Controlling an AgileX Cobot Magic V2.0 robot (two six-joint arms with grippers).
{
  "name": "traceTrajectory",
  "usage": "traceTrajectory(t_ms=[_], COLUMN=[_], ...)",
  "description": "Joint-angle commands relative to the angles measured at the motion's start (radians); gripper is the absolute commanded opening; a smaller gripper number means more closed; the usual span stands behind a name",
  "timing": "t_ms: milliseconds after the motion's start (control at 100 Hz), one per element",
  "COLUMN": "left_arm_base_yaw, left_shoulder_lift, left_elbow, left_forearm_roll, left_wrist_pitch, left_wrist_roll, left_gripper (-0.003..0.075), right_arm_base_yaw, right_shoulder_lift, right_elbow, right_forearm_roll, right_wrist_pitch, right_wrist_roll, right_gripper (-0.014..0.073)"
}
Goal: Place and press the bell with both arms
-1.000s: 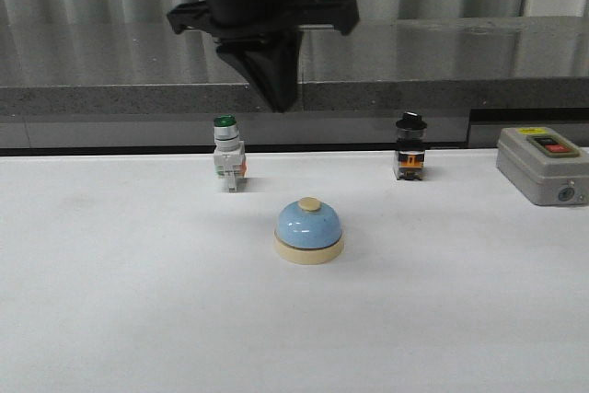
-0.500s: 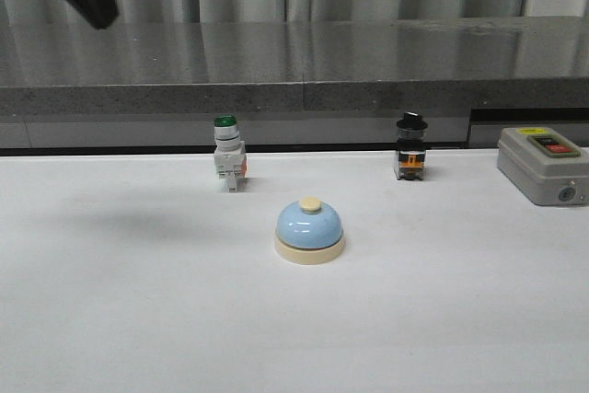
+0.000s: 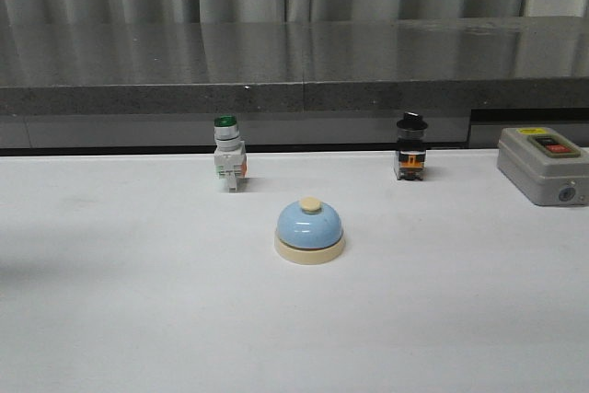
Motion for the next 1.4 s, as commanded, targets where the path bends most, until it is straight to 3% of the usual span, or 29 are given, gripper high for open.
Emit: traceTrajectory(t_ms=[0,690,1040,1390], left_arm_base_yaw=[0.023,0.039,0.039,0.039], left_shoulder_lift=[-0.084,-0.711,-1.037,-1.229], left_elbow=[0.026,0.557,0.760,0.893], left_forearm_roll=[0.007,0.017,0.013,-0.027], left_wrist_pitch=[-0.067,-0.426,-0.484,-0.571], left_wrist_roll=[-0.009,-0.009,0.000,0.002], left_gripper=[-0.0020,-0.0020,-0.0020,-0.0020], right_arm_base_yaw=[-0.005,-0.005,-0.005,-0.005], right_shoulder_lift=[-0.012,-0.012,-0.012,-0.012], right_elbow=[-0.014,-0.014,-0.014,-0.014], right_forearm_roll=[-0.006,-0.006,-0.006,-0.006], right_wrist_pitch=[-0.077,-0.077,-0.077,-0.077], right_wrist_roll=[-0.003,-0.003,-0.003,-0.003], right_gripper=[-0.0060,-0.0060,-0.0060,-0.0060])
